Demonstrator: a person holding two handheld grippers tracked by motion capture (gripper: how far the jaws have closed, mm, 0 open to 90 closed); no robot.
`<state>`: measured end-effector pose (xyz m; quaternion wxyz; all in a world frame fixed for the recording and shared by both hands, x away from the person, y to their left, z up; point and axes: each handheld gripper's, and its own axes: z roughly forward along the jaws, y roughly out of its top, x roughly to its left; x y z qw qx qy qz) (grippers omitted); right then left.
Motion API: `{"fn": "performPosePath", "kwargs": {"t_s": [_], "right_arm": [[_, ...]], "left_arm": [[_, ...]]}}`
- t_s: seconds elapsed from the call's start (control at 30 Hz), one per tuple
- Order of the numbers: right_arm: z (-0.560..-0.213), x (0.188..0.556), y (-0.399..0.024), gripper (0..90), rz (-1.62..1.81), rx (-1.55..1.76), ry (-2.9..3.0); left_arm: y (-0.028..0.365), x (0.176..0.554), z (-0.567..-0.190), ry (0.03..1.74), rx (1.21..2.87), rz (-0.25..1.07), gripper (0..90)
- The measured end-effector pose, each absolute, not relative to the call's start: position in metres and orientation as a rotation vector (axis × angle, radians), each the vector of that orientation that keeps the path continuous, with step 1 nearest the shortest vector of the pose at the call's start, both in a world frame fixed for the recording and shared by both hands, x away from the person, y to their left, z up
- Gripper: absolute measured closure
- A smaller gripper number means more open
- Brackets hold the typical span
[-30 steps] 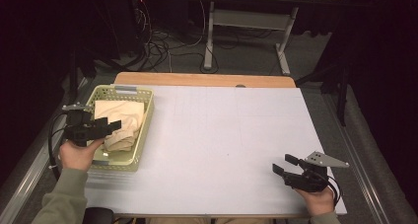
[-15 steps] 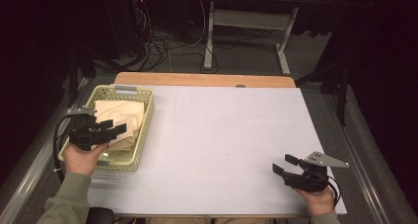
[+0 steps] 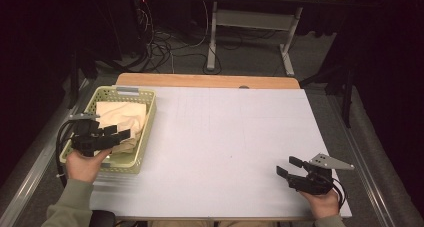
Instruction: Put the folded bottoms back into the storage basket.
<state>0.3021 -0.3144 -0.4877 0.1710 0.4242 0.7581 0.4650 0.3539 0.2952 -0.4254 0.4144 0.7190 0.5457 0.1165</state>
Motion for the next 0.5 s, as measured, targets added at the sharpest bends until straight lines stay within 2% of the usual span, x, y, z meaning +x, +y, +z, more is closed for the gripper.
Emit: {"fn": "performPosePath", "kwargs": {"t_s": [0.5], "right_arm": [[-0.4877, 0.3023, -0.3148, 32.5, 1.321, 1.206, 2.152]], "left_arm": [[0.2904, 0.3469, -0.4282, 1.355, 1.810, 0.254, 34.9]]}}
